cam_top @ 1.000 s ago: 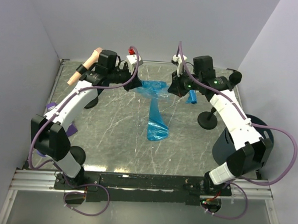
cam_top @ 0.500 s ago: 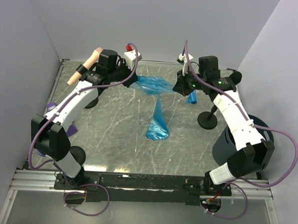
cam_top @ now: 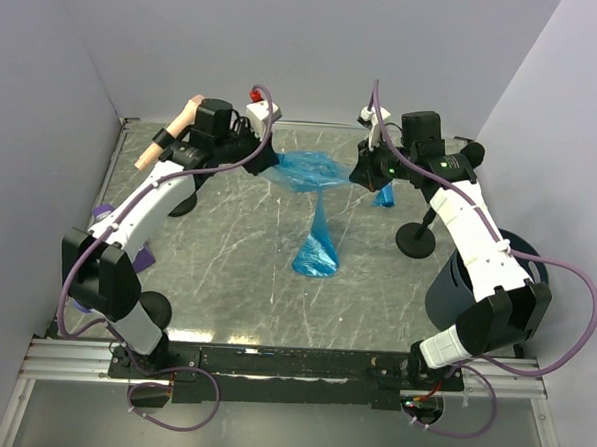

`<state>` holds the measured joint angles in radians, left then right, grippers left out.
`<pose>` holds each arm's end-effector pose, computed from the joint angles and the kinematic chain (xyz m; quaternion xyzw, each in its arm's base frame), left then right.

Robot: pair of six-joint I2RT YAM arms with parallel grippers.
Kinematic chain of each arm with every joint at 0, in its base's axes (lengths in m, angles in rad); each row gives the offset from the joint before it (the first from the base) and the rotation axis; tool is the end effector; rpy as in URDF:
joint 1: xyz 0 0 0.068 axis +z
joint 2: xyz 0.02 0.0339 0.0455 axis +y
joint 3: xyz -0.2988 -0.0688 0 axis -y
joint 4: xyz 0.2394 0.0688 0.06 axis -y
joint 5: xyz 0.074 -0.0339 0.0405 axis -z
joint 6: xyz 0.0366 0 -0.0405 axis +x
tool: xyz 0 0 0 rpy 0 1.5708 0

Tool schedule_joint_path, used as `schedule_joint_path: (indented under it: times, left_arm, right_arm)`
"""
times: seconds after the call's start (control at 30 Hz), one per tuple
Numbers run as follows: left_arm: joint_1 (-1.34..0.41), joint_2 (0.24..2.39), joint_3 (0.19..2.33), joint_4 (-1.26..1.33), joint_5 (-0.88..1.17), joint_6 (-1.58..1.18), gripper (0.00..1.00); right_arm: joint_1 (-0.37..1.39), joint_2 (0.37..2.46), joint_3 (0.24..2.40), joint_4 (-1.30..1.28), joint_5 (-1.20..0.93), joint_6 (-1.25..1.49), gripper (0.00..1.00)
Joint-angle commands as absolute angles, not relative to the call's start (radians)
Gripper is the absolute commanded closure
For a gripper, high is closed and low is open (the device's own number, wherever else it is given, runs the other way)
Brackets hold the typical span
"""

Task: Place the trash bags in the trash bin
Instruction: Unfold the trash bag at the center of the board.

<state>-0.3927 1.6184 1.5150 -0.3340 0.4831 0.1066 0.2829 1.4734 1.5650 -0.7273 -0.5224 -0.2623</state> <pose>0.3399 -0.1592 0.4019 0.3268 0.7621 -0.2741 0.4872 0.2915 0.1038 0.4298 -0.3443 0.7992 0.2350 0.4330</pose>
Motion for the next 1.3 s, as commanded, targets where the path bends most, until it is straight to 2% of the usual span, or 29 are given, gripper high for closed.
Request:
schedule_joint_path:
  times: [0.0, 0.07, 0.13, 0.27, 0.57, 0.7, 0.77, 0.87, 1.03, 1.1, 1.27]
  left_arm:
    - [-0.376, 1.546, 1.485, -0.235, 0.753, 0.130, 0.62]
    - [-0.390, 1.529, 1.444, -0.138, 0.750, 0.101, 0.51]
    - [-0.409, 1.555, 1.475, -0.167, 0.730, 0.136, 0.48]
    - [-0.426, 1.638, 1.571, -0.250, 0.747, 0.175, 0.46]
    - [-0.465, 1.678, 1.562, -0.210, 0.848, 0.204, 0.42]
    - [-0.466, 1.628, 1.514, -0.095, 0.931, 0.147, 0.39]
    - [-0.468, 1.600, 1.488, -0.063, 0.887, 0.118, 0.38]
    - [-0.465, 1.563, 1.491, -0.125, 0.831, 0.124, 0.35]
    - [-0.454, 1.484, 1.433, -0.198, 0.922, 0.210, 0.33]
    - [-0.453, 1.456, 1.408, -0.201, 0.953, 0.230, 0.29]
    - [-0.466, 1.509, 1.436, -0.242, 0.896, 0.265, 0.28]
  right_arm:
    - [0.290, 1.428, 1.615, -0.749, -0.600, -0.296, 1.00]
    - [0.302, 1.434, 1.624, -0.749, -0.629, -0.295, 1.00]
    - [0.310, 1.440, 1.638, -0.747, -0.650, -0.290, 1.00]
    - [0.324, 1.453, 1.667, -0.747, -0.667, -0.281, 1.00]
    - [0.333, 1.468, 1.697, -0.736, -0.709, -0.270, 1.00]
    - [0.337, 1.479, 1.695, -0.738, -0.660, -0.259, 1.00]
    - [0.337, 1.486, 1.695, -0.733, -0.626, -0.255, 1.00]
    - [0.337, 1.493, 1.701, -0.729, -0.601, -0.249, 1.00]
    - [0.337, 1.500, 1.709, -0.723, -0.581, -0.233, 1.00]
    - [0.337, 1.509, 1.713, -0.721, -0.563, -0.219, 1.00]
    - [0.337, 1.516, 1.727, -0.718, -0.598, -0.207, 1.00]
